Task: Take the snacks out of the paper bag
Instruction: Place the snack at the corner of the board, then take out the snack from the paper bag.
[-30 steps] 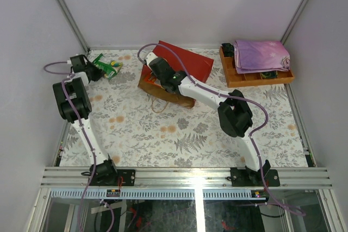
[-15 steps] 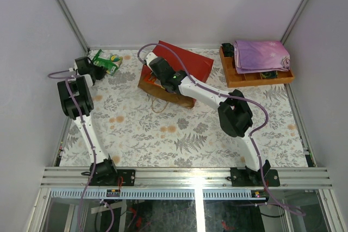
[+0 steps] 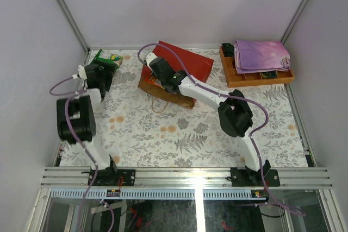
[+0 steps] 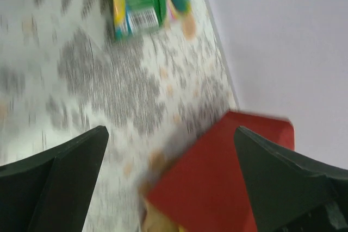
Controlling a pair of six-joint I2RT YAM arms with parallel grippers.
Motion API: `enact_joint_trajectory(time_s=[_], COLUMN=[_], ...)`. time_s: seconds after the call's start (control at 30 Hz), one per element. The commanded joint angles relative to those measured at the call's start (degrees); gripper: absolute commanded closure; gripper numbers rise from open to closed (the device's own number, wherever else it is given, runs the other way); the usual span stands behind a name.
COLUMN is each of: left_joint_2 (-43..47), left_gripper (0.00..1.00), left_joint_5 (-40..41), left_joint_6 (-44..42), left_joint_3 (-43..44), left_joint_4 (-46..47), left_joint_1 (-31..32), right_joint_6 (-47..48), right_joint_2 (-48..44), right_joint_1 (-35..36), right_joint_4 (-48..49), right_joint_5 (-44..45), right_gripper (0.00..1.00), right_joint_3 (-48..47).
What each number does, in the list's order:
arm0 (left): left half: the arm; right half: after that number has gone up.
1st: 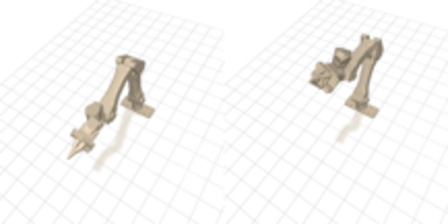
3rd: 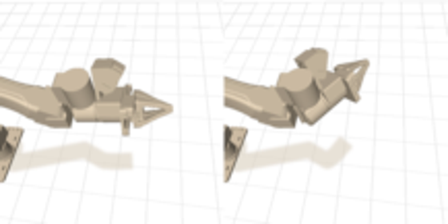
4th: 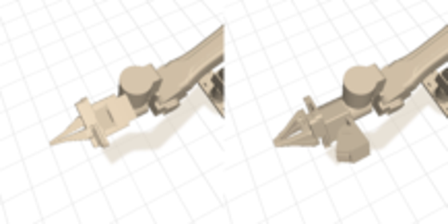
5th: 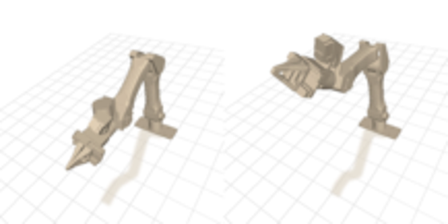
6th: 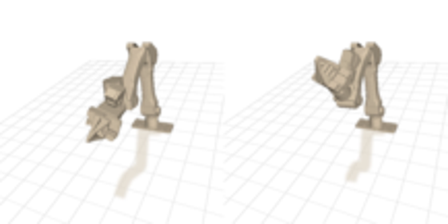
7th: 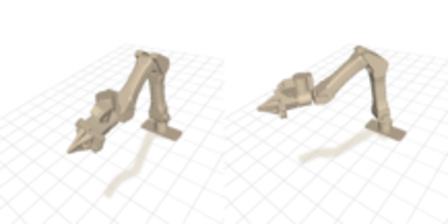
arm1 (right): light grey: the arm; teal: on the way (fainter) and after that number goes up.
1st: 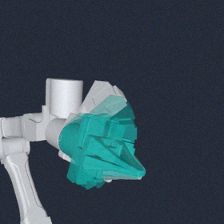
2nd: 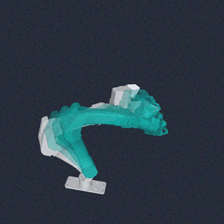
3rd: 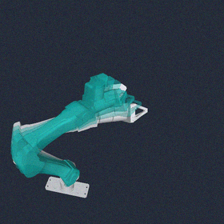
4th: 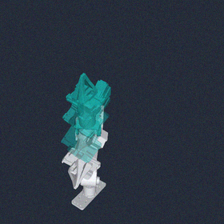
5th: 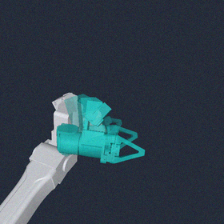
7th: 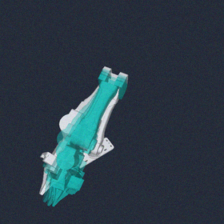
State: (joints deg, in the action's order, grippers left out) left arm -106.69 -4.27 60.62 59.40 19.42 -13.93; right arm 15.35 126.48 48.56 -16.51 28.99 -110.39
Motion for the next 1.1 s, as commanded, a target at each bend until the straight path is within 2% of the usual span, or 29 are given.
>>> enact_joint_trajectory(time_s=[0.0,0.1,0.2,0.33,0.47,0.6,0.9,1.07], left_joint_2=[19.25,31.38,36.81,34.57,27.69,21.44,12.63,5.96], left_gripper=[0.00,0.10,0.17,0.23,0.29,0.30,0.31,0.31], left_joint_5=[9.14,7.30,8.39,12.93,15.01,14.70,17.17,19.12], left_joint_6=[-0.98,-0.74,0.51,1.11,-0.78,-0.51,1.43,1.38], left_joint_3=[-17.46,-28.26,-35.86,-37.00,-29.89,-23.59,-16.83,-9.67], left_joint_4=[2.14,0.36,1.63,5.83,7.35,9.52,13.45,11.48], left_joint_1=[6.16,11.22,21.31,32.12,38.30,40.36,41.04,41.18], right_joint_6=[-1.14,-1.88,-4.70,-6.81,-6.99,-7.55,-10.63,-11.77], right_joint_2=[-4.64,-6.22,-7.68,-8.59,-8.20,-7.48,-6.74,-5.65], right_joint_1=[-0.13,-0.42,-0.71,-0.66,-0.65,-0.65,-1.36,-2.23], right_joint_4=[1.18,2.46,4.47,5.76,5.76,5.78,7.34,6.95], right_joint_5=[-0.10,0.52,-0.81,-1.51,-1.28,-0.64,-1.21,-4.12], right_gripper=[0.95,0.95,0.96,0.97,0.97,0.97,0.99,0.99], right_joint_3=[-2.27,-0.59,1.01,2.55,2.17,0.64,0.70,-0.78])
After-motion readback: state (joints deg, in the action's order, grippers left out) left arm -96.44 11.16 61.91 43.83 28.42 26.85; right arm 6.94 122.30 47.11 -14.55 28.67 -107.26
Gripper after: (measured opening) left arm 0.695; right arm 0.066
